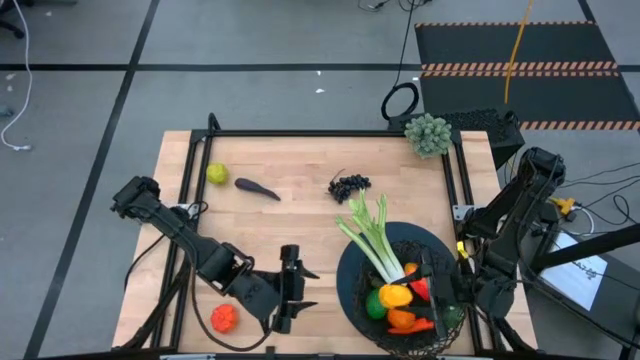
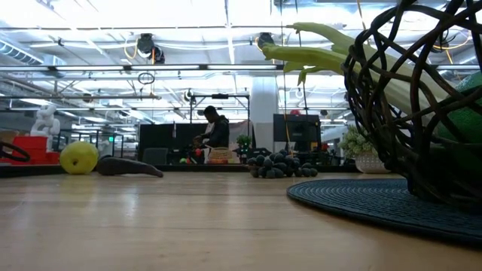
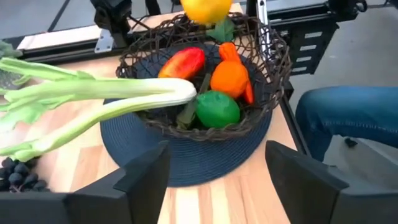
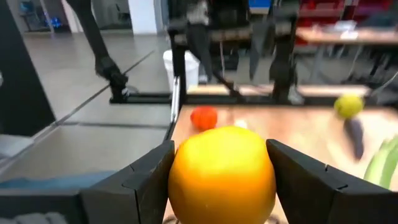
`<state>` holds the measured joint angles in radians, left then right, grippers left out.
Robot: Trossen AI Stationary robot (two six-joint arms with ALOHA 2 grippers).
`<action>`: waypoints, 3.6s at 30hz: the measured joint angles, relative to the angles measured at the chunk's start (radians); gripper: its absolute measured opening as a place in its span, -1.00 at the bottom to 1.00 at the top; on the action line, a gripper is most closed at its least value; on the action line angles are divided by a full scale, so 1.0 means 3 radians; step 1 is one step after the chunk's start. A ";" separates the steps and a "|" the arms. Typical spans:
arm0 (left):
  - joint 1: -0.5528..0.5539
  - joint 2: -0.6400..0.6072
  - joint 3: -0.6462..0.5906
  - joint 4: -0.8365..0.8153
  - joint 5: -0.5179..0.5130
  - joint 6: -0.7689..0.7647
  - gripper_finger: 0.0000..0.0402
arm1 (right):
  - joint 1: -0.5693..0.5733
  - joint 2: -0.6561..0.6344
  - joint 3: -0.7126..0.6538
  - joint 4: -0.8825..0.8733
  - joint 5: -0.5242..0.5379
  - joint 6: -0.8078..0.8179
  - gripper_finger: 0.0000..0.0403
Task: Build produce basket
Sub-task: Put the lemon into the wire basket, then put the pumpkin into the wire basket
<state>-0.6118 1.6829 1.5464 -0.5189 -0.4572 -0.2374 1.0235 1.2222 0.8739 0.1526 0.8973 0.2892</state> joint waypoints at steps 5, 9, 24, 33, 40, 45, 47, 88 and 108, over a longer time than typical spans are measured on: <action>0.0025 -0.0003 0.0000 0.0007 -0.0044 0.0028 0.18 | -0.0013 -0.0032 0.0000 -0.0505 -0.0129 0.0611 0.18; 0.0068 -0.0004 0.0001 0.0019 -0.0161 0.0029 0.16 | -0.0100 -0.0030 0.0000 -0.0813 -0.0134 0.0899 0.18; 0.0142 -0.0003 0.0000 0.0025 -0.0158 -0.0060 0.15 | -0.1014 0.0582 0.0000 -0.0853 -0.1429 0.1189 0.18; 0.0133 -0.0001 0.0001 0.0022 -0.0158 -0.0059 0.14 | -0.1141 0.0754 0.0001 -0.0863 -0.1525 0.1143 0.41; 0.0117 0.0000 0.0000 -0.0023 -0.0156 -0.0089 0.14 | -0.1116 0.0665 0.0001 -0.0871 -0.1524 0.1163 0.56; 0.0072 0.0000 0.0001 -0.0042 -0.0151 -0.0091 0.14 | -0.1023 0.0501 0.0001 -0.0859 -0.1523 0.1171 0.51; 0.0042 0.0000 0.0000 -0.0062 -0.0135 -0.0092 0.14 | -0.0956 0.0454 0.0001 -0.0863 -0.1525 0.1178 0.49; -0.0634 0.0001 0.0000 -0.1174 -0.0105 -0.1039 0.14 | -0.0729 0.0217 0.0001 -0.1416 -0.1571 0.1527 -0.64; -0.1761 0.0003 -0.1133 -0.1381 -0.0012 -0.3420 0.68 | -0.0522 0.0158 0.0001 -0.0896 -0.1220 0.1331 -0.64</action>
<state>-1.1400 1.6836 1.2064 -0.9333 -0.4607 -1.2633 0.8669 1.2697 0.8742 -0.1162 0.5312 0.6883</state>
